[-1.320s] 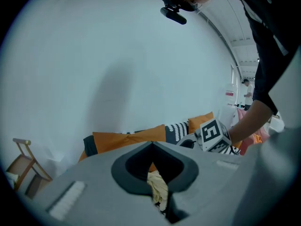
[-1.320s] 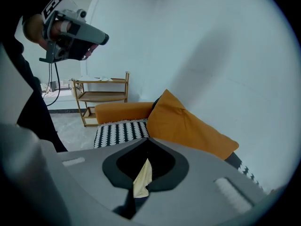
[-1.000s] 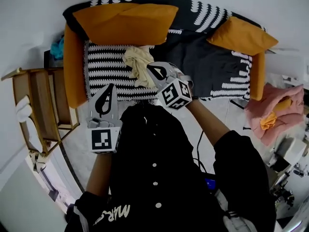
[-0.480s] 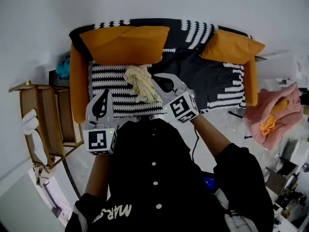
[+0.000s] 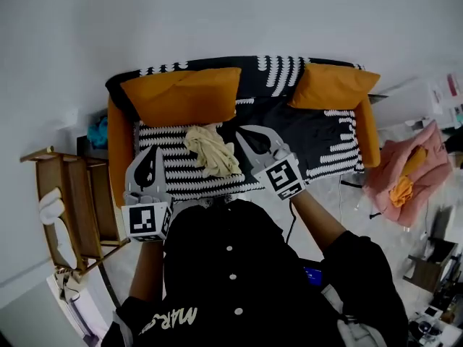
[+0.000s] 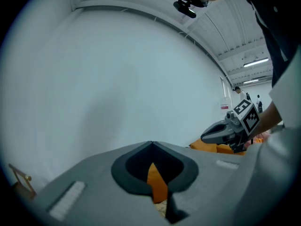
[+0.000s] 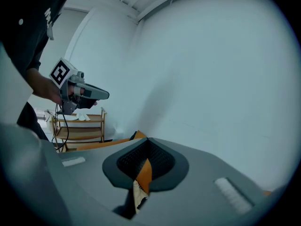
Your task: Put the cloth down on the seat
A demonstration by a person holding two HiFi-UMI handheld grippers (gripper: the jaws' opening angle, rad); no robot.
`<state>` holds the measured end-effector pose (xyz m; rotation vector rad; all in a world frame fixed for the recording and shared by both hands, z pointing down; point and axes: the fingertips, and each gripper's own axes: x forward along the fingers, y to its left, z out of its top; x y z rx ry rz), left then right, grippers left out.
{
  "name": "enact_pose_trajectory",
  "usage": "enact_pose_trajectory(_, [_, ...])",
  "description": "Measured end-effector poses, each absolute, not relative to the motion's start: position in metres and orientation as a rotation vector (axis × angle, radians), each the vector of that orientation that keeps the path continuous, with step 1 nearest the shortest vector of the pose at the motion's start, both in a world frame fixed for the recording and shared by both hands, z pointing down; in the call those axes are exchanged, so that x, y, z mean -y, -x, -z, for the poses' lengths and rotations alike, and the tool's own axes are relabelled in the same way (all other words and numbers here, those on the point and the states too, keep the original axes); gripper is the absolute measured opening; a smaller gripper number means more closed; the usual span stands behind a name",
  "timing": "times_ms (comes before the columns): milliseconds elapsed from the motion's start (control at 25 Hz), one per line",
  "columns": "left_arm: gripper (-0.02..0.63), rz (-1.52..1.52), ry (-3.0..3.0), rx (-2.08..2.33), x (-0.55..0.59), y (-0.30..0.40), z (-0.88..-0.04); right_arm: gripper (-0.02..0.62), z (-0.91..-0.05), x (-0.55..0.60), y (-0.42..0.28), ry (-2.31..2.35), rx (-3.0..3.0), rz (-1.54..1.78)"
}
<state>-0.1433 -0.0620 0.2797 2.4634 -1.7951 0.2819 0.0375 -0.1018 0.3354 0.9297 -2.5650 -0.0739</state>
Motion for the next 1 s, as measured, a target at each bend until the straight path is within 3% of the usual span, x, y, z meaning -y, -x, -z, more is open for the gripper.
enact_pose_trajectory(520, [0.000, -0.248, -2.495, 1.852, 0.073, 0.149, -0.248, 0.026, -0.249, 0.108, -0.074, -1.195, 2.668, 0.147])
enact_pose_trajectory(1000, [0.000, -0.221, -2.472, 1.991, 0.083, 0.187, -0.228, 0.026, -0.221, 0.130, -0.141, -1.517, 2.552, 0.176])
